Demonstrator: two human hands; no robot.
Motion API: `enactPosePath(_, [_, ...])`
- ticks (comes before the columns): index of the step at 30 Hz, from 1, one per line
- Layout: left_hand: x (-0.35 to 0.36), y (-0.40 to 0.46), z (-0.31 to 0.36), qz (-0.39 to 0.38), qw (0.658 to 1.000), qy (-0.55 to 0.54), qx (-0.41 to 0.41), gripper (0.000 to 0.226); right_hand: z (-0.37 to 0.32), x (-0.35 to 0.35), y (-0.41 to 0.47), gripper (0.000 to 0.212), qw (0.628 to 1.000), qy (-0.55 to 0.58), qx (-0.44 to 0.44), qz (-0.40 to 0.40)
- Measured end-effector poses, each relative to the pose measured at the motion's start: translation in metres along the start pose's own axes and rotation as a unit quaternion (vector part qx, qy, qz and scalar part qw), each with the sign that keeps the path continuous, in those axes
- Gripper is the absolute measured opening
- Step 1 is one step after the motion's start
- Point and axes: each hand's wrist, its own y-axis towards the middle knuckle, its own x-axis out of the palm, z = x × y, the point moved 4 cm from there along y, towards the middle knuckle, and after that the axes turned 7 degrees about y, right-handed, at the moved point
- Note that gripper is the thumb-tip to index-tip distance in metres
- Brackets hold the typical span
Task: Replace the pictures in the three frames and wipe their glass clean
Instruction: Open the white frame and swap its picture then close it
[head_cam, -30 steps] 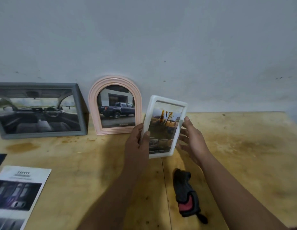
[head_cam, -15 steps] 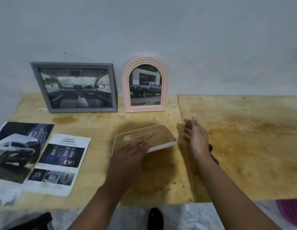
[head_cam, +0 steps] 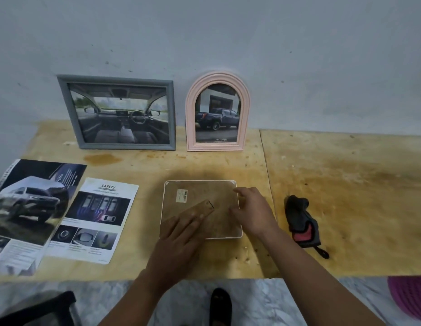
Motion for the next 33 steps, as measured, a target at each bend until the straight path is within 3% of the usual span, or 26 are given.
enactPosePath(5, [0.003, -0.005, -0.05, -0.038, 0.986, -0.035, -0.161, 0.09, -0.011, -0.004, 0.021, 0.069, 0.996, -0.085, 0.006, -0.02])
enactPosePath(7, [0.01, -0.011, -0.063, -0.073, 0.978, -0.036, -0.191, 0.106, -0.015, -0.003, 0.029, 0.069, 0.992, -0.123, 0.012, -0.036])
enactPosePath(13, [0.0, -0.006, -0.063, -0.06, 0.973, -0.019, -0.223, 0.108, -0.021, 0.001, 0.043, 0.07, 0.985, -0.163, 0.03, -0.043])
enactPosePath(18, [-0.001, -0.007, -0.066, -0.076, 0.967, -0.065, -0.234, 0.124, -0.013, 0.006, 0.052, 0.073, 0.994, -0.065, 0.079, -0.038])
enactPosePath(23, [-0.005, -0.006, -0.067, -0.071, 0.96, -0.093, -0.255, 0.125, -0.008, 0.007, 0.059, 0.05, 0.991, 0.063, 0.115, -0.015])
enactPosePath(28, [0.001, -0.009, -0.067, -0.092, 0.953, -0.11, -0.268, 0.126, 0.004, 0.006, 0.064, 0.051, 0.953, 0.243, 0.18, -0.024])
enactPosePath(33, [-0.001, -0.008, -0.067, -0.087, 0.956, -0.089, -0.267, 0.125, 0.008, 0.002, 0.062, 0.036, 0.928, 0.308, 0.208, -0.035])
